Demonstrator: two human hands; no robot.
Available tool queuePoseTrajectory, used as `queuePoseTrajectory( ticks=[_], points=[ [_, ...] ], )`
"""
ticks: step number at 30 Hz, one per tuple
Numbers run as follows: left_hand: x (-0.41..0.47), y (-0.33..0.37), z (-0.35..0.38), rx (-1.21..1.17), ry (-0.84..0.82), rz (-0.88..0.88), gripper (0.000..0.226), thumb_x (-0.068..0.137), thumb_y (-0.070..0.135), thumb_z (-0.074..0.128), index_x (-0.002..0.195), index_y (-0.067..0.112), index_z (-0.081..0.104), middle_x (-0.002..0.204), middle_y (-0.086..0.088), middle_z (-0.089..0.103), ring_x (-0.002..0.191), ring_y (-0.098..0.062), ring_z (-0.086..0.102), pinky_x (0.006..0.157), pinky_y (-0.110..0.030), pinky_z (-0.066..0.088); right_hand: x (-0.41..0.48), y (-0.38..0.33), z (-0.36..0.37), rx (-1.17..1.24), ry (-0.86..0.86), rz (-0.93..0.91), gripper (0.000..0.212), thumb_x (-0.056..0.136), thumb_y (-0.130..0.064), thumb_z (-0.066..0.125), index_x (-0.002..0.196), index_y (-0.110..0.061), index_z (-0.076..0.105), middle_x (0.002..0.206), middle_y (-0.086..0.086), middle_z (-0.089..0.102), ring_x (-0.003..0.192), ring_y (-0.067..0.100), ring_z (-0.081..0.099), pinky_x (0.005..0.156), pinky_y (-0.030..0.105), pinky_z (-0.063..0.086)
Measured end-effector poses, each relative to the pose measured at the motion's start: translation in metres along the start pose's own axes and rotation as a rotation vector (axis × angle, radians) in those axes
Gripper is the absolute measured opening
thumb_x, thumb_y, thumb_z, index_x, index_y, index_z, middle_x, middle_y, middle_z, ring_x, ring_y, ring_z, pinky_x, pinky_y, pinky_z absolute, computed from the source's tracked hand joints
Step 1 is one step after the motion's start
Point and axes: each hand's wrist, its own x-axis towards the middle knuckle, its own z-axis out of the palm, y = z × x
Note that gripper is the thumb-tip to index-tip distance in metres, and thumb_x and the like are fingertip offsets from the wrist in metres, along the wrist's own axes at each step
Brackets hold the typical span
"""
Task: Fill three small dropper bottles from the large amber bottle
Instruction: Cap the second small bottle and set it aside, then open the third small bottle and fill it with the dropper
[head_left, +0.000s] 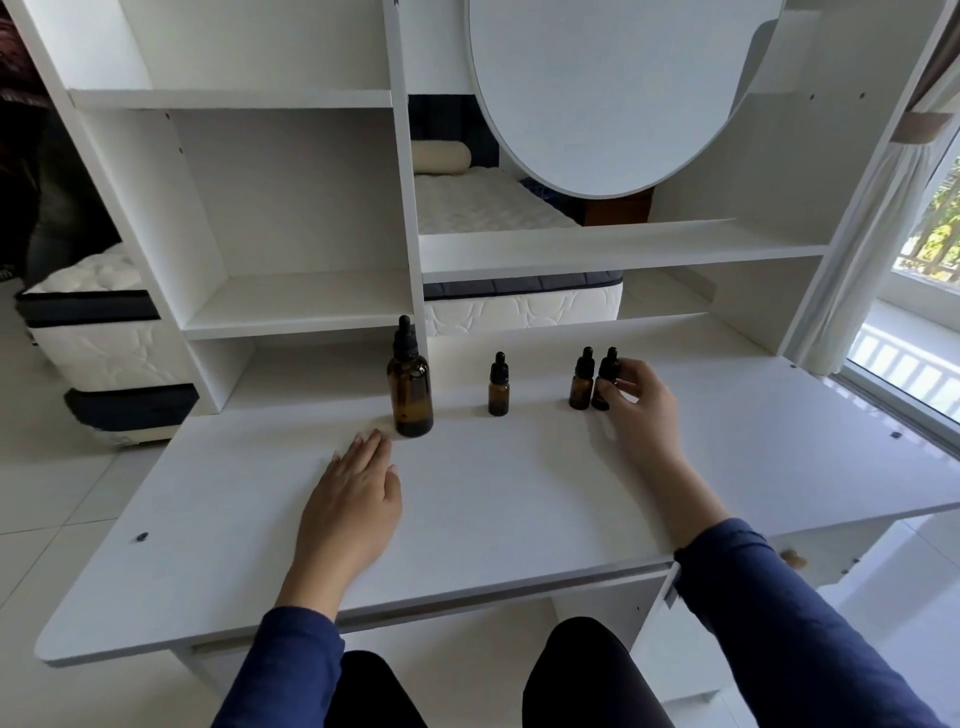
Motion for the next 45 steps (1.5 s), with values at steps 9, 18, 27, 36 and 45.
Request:
queuePoseTrajectory(
  ticks=[9, 18, 27, 36, 45],
  points=[
    [-0.001, 0.001, -0.001, -0.021, 0.006, 0.0, 0.049, 0.102, 0.028, 0.016, 0.15, 0.02, 0.01, 0.159, 0.006, 0.002, 0.146, -0.008, -0.001, 0.117, -0.027, -0.003, -0.011, -0.003, -0.002, -0.031, 0.099, -0.121, 0.033, 0.088, -0.002, 0.053, 0.119, -0.011, 0.055, 0.121, 0.007, 0.059, 0.114, 0.019, 0.053, 0.096, 0.028, 0.044],
    [-0.002, 0.002, -0.002, -0.01, 0.003, 0.004, 0.05, 0.102, 0.028, 0.017, 0.15, 0.019, 0.01, 0.159, 0.005, 0.002, 0.146, -0.009, 0.0, 0.117, -0.027, -0.003, -0.039, -0.035, 0.055, -0.062, 0.002, -0.451, 0.032, 0.083, 0.004, 0.054, 0.113, -0.008, 0.056, 0.109, 0.003, 0.056, 0.096, 0.015, 0.053, 0.084, 0.021, 0.044],
    [-0.001, 0.001, -0.003, -0.043, 0.028, 0.02, 0.049, 0.102, 0.028, 0.017, 0.15, 0.019, 0.014, 0.159, 0.005, 0.007, 0.146, -0.009, 0.002, 0.116, -0.024, -0.003, -0.037, -0.039, 0.102, -0.048, -0.269, -0.154, 0.05, 0.091, -0.019, 0.055, 0.136, -0.025, 0.034, 0.116, -0.006, 0.043, 0.099, 0.012, 0.05, 0.086, 0.027, 0.042],
    [-0.002, 0.0, -0.003, -0.112, 0.077, 0.03, 0.048, 0.102, 0.025, 0.024, 0.148, 0.016, 0.02, 0.158, 0.004, 0.014, 0.146, -0.009, 0.007, 0.115, -0.022, -0.001, -0.043, -0.033, 0.095, -0.054, -0.254, -0.104, 0.025, 0.089, -0.012, 0.057, 0.113, -0.011, 0.054, 0.106, 0.007, 0.064, 0.096, 0.019, 0.06, 0.084, 0.033, 0.053],
    [-0.005, 0.002, -0.005, -0.258, 0.224, 0.03, 0.04, 0.095, 0.022, 0.048, 0.133, 0.01, 0.049, 0.138, -0.001, 0.048, 0.13, -0.014, 0.039, 0.105, -0.023, 0.031, -0.081, -0.038, 0.084, 0.005, -0.345, -0.123, 0.013, 0.086, -0.011, 0.061, 0.099, -0.011, 0.059, 0.102, 0.003, 0.059, 0.093, 0.012, 0.06, 0.066, 0.011, 0.051]
  ],
)
